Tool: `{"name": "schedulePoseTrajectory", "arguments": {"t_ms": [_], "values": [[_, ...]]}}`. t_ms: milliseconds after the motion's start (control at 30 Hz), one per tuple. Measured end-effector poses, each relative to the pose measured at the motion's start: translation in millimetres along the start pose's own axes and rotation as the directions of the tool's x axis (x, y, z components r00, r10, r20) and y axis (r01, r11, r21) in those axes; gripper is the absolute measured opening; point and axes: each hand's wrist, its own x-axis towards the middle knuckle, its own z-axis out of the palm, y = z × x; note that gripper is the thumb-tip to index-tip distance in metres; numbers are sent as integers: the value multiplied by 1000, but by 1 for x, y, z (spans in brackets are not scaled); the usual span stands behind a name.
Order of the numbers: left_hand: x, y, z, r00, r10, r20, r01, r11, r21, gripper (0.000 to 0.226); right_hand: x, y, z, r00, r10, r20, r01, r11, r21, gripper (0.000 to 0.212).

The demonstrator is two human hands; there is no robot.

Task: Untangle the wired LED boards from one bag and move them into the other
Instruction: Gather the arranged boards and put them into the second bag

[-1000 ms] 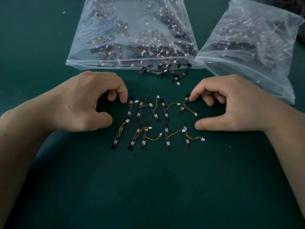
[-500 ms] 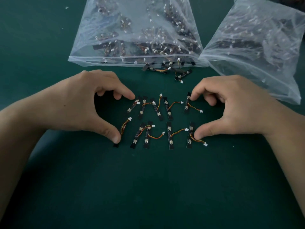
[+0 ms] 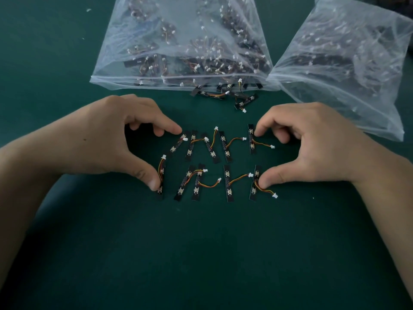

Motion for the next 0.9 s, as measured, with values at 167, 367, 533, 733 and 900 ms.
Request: {"name": "schedulePoseTrajectory", "arguments": {"t_ms": [167, 367, 533, 733, 900], "values": [[2, -1, 0, 985, -173, 18, 172, 984, 49, 92, -1, -1, -1, 1000, -1, -9, 0, 1000, -18, 76], [1, -4, 3, 1000, 29, -7, -29, 1000, 1, 78, 0, -17, 8, 996, -84, -11, 81, 978, -191, 71], [3, -9, 6, 994, 104, -40, -104, 994, -15, 64, 6, -29, 24, 984, -171, -52, 154, 959, -240, 68], [6, -6, 14, 989, 119, -92, -122, 992, -36, 53, 9, -29, 31, 968, -201, -150, 161, 957, -241, 58], [7, 3, 26, 977, 154, -151, -156, 988, 2, 40, 11, -30, 32, 969, -188, -161, 149, 961, -231, 54]]}}
